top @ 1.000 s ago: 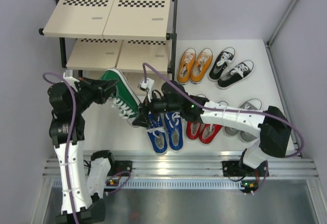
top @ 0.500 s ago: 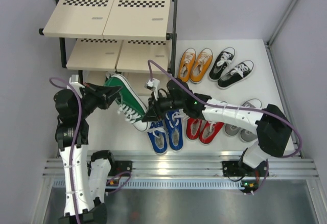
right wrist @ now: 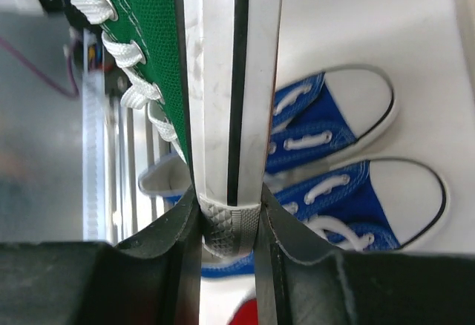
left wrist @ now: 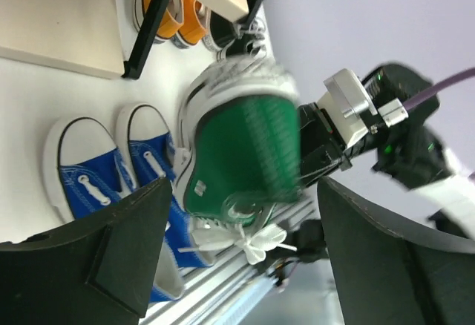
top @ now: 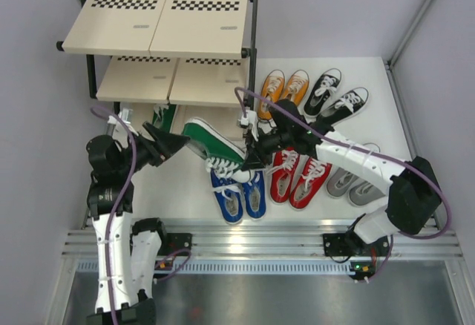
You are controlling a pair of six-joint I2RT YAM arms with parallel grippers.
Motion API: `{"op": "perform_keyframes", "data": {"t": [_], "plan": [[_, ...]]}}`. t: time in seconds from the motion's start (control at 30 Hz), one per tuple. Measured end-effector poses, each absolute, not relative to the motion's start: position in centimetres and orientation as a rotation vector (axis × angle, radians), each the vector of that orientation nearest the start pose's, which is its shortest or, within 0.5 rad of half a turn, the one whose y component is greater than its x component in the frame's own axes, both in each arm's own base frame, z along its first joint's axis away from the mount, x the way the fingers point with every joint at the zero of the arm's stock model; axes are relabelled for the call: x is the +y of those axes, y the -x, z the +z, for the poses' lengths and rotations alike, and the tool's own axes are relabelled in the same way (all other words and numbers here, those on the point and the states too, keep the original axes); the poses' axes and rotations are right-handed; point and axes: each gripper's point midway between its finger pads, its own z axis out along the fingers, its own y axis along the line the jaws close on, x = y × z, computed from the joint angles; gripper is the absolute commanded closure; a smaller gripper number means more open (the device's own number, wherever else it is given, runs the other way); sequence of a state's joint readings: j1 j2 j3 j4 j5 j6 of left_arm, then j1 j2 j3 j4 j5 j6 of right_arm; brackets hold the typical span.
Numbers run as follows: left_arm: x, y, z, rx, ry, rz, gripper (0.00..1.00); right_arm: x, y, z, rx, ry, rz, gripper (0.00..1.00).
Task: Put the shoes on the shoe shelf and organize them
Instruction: Pick up the shoe at the center of the board.
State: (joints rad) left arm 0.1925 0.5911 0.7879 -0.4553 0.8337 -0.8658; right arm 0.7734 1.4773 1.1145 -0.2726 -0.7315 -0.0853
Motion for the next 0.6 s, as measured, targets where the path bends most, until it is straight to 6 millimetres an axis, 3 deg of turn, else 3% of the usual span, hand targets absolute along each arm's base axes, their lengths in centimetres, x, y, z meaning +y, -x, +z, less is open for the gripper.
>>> {"op": "perform_keyframes", "data": {"t": [0.13, 0.27, 0.4, 0.6], "plan": [[-11.8, -19.7, 29.7, 1.866, 0.143, -1.111, 0.14, 32.8, -18.2, 16.9, 1.846, 1.533, 1.104, 1.0], [-12.4, -17.8, 30.6, 1.773, -0.145, -0.973, 0.12, 30.6, -17.3, 16.1, 1.809, 1.714, 1.028, 1.0], [-13.3, -15.8, 31.9, 1.644, -0.437, -0.867, 0.12, 28.7, -17.5, 16.0, 1.743, 1.866, 0.914, 1.0], [-14.7, -15.3, 32.1, 1.569, -0.693, -0.858, 0.15, 26.7, -18.1, 16.9, 1.599, 2.079, 0.728, 1.0]]}}
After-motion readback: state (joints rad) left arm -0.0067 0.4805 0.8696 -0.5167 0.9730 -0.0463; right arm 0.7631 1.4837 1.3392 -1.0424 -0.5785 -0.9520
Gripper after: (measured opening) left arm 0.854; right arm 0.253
